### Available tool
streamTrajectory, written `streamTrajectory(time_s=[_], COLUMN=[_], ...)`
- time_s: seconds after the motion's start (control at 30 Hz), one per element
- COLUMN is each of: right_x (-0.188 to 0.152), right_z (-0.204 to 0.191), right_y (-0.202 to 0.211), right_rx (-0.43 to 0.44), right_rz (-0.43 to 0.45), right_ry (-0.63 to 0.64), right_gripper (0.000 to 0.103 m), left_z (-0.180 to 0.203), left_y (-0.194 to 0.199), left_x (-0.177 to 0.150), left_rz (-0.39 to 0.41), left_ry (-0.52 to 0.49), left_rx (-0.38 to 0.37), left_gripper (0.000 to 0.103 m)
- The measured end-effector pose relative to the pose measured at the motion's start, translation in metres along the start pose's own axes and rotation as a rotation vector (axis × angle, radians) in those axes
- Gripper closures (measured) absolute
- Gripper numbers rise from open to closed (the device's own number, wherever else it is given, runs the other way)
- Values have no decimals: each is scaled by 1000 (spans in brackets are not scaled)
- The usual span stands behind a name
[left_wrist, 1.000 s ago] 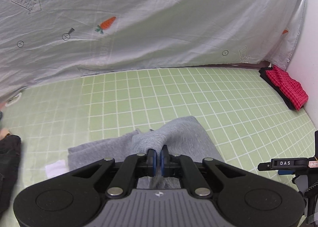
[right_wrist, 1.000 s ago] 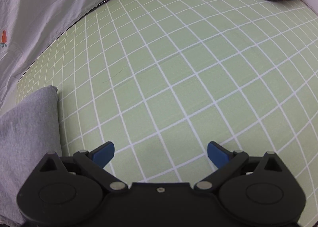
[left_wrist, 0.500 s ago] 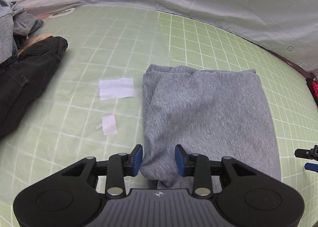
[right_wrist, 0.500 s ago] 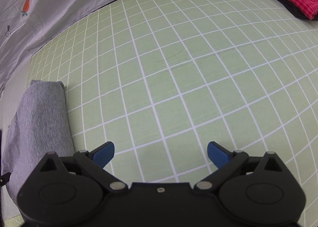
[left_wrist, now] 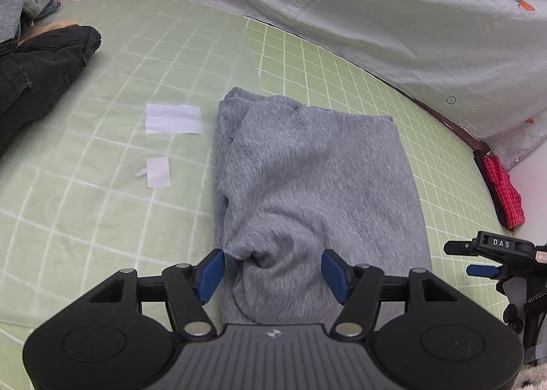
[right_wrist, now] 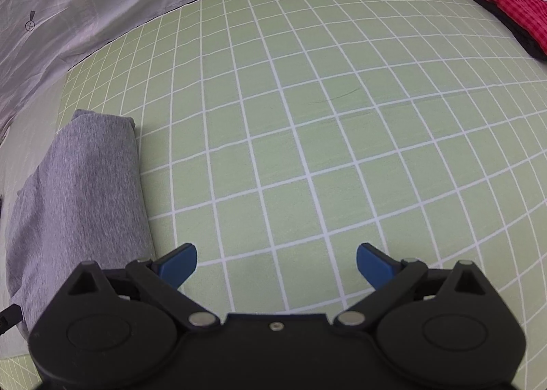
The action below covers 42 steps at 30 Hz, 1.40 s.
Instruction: Fold clothes
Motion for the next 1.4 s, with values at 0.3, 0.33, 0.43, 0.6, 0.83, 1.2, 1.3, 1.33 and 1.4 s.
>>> streamTrajectory(time_s=[0.3,0.33,0.43,0.6,0.83,1.2,1.3,1.33,1.4], right_x=[-6,-7,-9,-12,-21,-12,-1,3,12], right_z=[-3,-3,-4,4,6,-29,-46,-53,-65], right_y=[5,6,10,12,11,16,16,15,10], right_rx=[38,42,52,68,87,143,168,181,206], right_rz=[-7,-7,-4,-15,-52,-25,-6,-4,-7], right_ry=[30,36,47,43,89,219,244,247,249], right_gripper=[2,2,2,2,2,2,2,2,2], left_z=[36,38,42,42,29,11,7,7,6], left_y=[-17,-19,-15,11,35,30,23,18,9], left_x=[-16,-16,-15,-16,-23,-6,8,14,26], left_rz=[4,3,1,-43,-48,-16,-8,-8,-8], left_ry=[-130,-130,-121,-12,168,153,139,128,103], left_rx=[86,108,133,154,241,392,350,333,307], left_gripper=[40,41,84,96,68,33,33,33,33])
Point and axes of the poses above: each gripper's, at about its wrist camera, not at the fingertips, and y roughly against the way its jaws point, z to its right, x to its top, the point moved 1 cm from there along -y, roughly the way its jaws point, and after that the axes turned 7 degrees about x, right-handed, at the moved point
